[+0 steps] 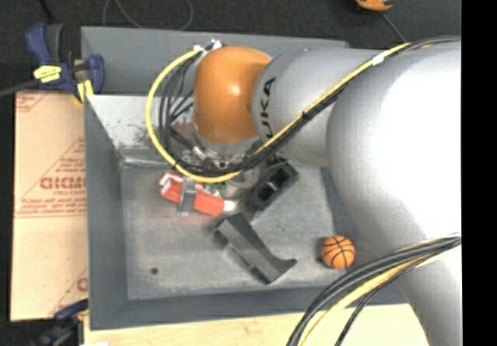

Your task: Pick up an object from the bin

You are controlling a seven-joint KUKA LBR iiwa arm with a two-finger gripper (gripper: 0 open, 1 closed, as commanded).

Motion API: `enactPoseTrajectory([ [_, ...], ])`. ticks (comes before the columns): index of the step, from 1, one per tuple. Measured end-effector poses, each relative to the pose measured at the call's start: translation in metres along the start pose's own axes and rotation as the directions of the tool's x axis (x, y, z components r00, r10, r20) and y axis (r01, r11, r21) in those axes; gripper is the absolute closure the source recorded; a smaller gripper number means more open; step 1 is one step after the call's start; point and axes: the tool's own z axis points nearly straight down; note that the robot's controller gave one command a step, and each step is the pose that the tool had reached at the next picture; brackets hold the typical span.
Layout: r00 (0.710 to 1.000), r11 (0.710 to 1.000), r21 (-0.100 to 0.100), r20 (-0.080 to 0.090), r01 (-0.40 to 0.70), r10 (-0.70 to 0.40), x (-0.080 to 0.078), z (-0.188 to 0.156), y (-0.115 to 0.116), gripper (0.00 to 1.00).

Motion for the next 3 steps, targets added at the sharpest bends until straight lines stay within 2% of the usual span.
enactPoseTrajectory([
  [1,1.0,1.0,-0.005,0.015,0.0,0.0,-0.006,-0.042,0.004,1.0],
  [2,1.0,1.0,0.0,0.008,0.013,-0.013,-0.009,-0.074,0.001,1.0],
  [3,1.0,1.0,-0.001,0.011,0.022,-0.022,-0.018,-0.107,0.004,1.0],
])
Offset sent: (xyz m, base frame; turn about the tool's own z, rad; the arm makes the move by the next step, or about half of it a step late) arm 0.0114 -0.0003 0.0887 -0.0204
